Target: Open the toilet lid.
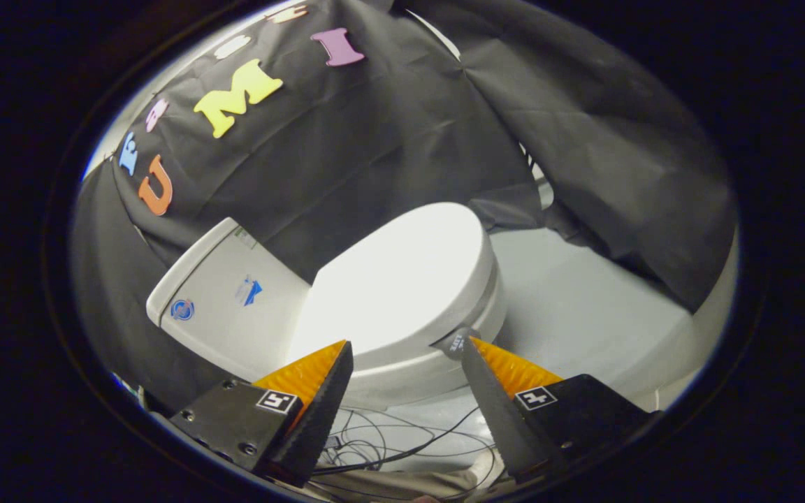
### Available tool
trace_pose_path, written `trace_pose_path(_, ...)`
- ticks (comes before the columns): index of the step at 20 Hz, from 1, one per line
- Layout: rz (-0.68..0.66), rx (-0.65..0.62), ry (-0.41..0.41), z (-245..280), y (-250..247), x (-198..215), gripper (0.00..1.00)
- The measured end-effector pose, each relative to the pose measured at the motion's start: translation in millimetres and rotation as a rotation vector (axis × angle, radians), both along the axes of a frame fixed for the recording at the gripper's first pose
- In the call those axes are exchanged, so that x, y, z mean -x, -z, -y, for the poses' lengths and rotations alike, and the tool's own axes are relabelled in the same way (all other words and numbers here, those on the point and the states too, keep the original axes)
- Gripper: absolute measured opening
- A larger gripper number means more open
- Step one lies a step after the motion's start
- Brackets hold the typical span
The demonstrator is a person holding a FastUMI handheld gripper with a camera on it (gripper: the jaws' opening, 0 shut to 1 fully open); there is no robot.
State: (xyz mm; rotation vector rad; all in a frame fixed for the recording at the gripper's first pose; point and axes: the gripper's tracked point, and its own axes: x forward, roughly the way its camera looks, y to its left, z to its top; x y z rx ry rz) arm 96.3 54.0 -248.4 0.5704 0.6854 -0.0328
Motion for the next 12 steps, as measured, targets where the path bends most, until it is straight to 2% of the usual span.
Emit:
trace_pose_path(6,-0.034,-0.115,0.035,6.6,24.9,-8.8,0.98)
trace_pose_path(12,-0.157,-0.239,0.165,26.6,63.4,-11.0,0.96)
